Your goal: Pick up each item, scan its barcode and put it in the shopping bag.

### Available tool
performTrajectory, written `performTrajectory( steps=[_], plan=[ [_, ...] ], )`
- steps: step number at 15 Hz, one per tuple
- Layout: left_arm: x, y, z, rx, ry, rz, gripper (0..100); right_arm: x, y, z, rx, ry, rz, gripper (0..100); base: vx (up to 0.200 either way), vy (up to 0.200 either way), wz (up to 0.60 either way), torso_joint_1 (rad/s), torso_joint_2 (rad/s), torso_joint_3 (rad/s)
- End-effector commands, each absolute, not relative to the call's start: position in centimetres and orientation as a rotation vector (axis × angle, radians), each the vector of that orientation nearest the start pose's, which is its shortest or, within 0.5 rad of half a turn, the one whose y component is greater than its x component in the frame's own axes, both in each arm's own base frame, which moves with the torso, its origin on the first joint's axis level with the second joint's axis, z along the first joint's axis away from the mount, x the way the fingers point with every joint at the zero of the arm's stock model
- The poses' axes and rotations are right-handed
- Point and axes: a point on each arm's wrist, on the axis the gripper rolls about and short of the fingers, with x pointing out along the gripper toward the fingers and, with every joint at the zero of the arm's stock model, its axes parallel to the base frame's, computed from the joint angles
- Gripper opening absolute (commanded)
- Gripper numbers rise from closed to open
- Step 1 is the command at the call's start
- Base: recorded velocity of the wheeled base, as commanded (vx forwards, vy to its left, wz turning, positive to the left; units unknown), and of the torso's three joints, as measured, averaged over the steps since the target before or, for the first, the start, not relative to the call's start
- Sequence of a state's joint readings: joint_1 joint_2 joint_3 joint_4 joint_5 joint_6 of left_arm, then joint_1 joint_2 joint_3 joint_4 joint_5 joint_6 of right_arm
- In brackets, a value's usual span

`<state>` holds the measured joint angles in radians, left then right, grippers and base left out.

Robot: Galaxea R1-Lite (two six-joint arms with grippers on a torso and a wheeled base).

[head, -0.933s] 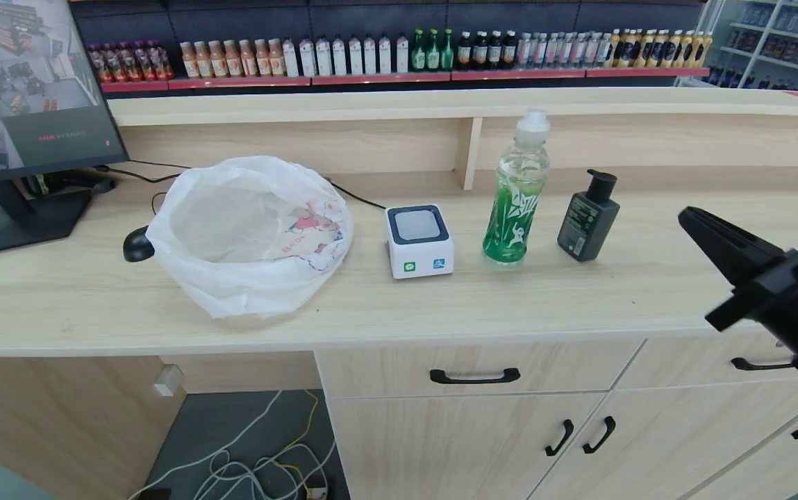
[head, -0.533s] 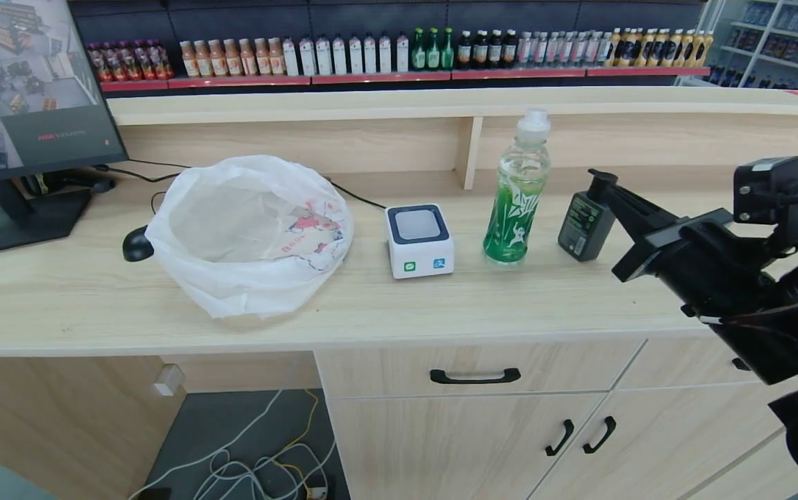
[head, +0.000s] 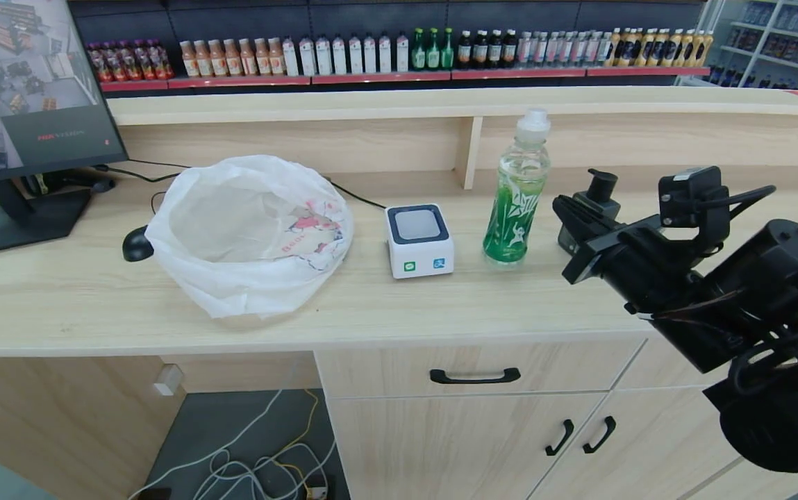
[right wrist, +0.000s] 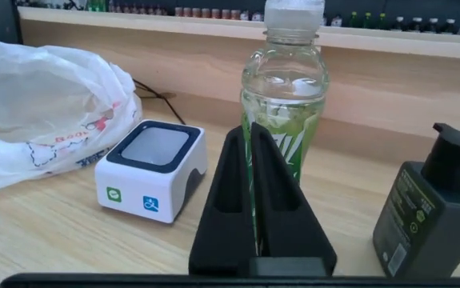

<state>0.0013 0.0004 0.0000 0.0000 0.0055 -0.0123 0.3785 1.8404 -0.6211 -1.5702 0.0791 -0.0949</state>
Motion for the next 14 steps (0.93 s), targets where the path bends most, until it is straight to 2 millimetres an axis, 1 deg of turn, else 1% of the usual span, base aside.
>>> performTrajectory(
  steps=[1,4,8,10,12,13,14],
  plan=[
    [-2.3,0.0,7.5,-0.012,0.000,0.008,100,29.3,12.0,17.8,-0.021,-0.347,0.443,100,0.000,0.000,0.00,0.000,0.00,0.000],
    [-2.3,0.0,7.5,-0.014,0.000,0.008,100,30.5,12.4,16.9,0.012,-0.320,0.443,100,0.000,0.000,0.00,0.000,0.00,0.000],
    [-2.3,0.0,7.5,-0.012,0.000,0.008,100,31.2,12.7,16.2,0.018,-0.303,0.432,100,0.000,0.000,0.00,0.000,0.00,0.000],
    [-2.3,0.0,7.5,-0.012,0.000,0.008,100,31.9,13.0,15.5,0.017,-0.290,0.428,100,0.000,0.000,0.00,0.000,0.00,0.000],
    [-2.3,0.0,7.5,-0.012,0.000,0.008,100,32.6,13.1,15.1,0.046,-0.277,0.388,100,0.000,0.000,0.00,0.000,0.00,0.000],
    [-2.3,0.0,7.5,-0.012,0.000,0.008,100,32.6,13.1,15.1,0.046,-0.277,0.388,100,0.000,0.000,0.00,0.000,0.00,0.000],
    [-2.3,0.0,7.5,-0.012,0.000,0.008,100,33.0,13.1,15.0,0.079,-0.277,0.372,100,0.000,0.000,0.00,0.000,0.00,0.000]
  ],
)
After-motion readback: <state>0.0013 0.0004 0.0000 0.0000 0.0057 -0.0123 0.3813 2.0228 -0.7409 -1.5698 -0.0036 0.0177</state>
